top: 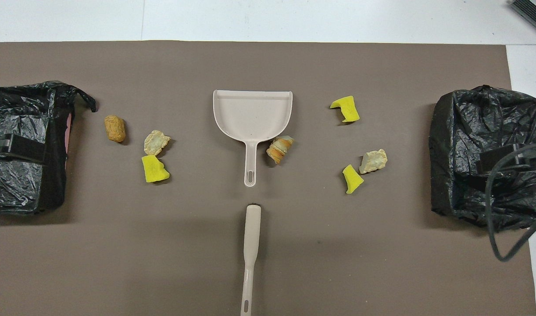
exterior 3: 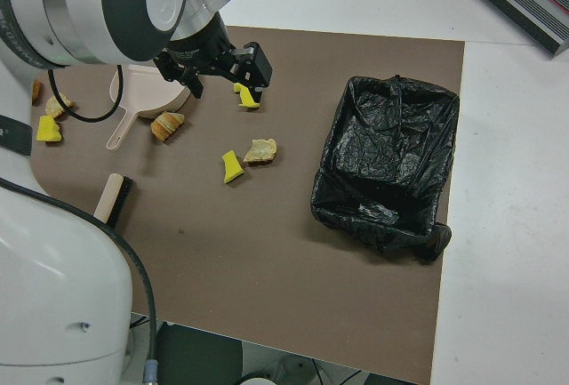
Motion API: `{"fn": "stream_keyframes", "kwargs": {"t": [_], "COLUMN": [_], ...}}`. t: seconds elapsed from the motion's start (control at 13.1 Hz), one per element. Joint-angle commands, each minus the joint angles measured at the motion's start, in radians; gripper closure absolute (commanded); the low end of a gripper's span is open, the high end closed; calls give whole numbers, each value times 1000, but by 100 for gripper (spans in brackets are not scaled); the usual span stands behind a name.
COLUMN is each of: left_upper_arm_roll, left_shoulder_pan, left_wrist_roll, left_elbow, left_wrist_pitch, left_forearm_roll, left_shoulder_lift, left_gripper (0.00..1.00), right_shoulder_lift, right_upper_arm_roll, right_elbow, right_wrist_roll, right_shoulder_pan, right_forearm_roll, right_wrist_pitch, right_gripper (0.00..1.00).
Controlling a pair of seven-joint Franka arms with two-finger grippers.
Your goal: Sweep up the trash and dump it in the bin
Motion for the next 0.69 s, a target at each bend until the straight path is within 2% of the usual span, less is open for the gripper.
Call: {"fn": "stream_keyframes", "kwargs": {"t": [0.0,0.31,0.46,0.61], "left_upper_arm_roll": [3,1,1,1], "left_shoulder_pan": [5,-5,-33,-103], "left_wrist_roll": [13,3,9,0], "left_elbow": [8,-22,-73,-143], "left_wrist_pitch": [-11,-5,-4,19], "left_forearm_roll": [-11,-14,-57,-84], "left_shoulder_lift": [-10,-29,-42,-51], "left_gripper": [0,0,0,0], "right_shoulder_lift": [-32,-35,-63,-52], "right_upper_arm_roll": [0,2,2,12], "right_elbow": [-42,-48,-99,-107], "right_wrist_roll": [-22,-19,-5,-8], "right_shoulder_pan": [-25,-31,-26,-13], "right_forearm_roll": [22,22,24,24], "right_wrist_pitch": [27,18,33,88], "right_gripper": [0,0,0,0]}}
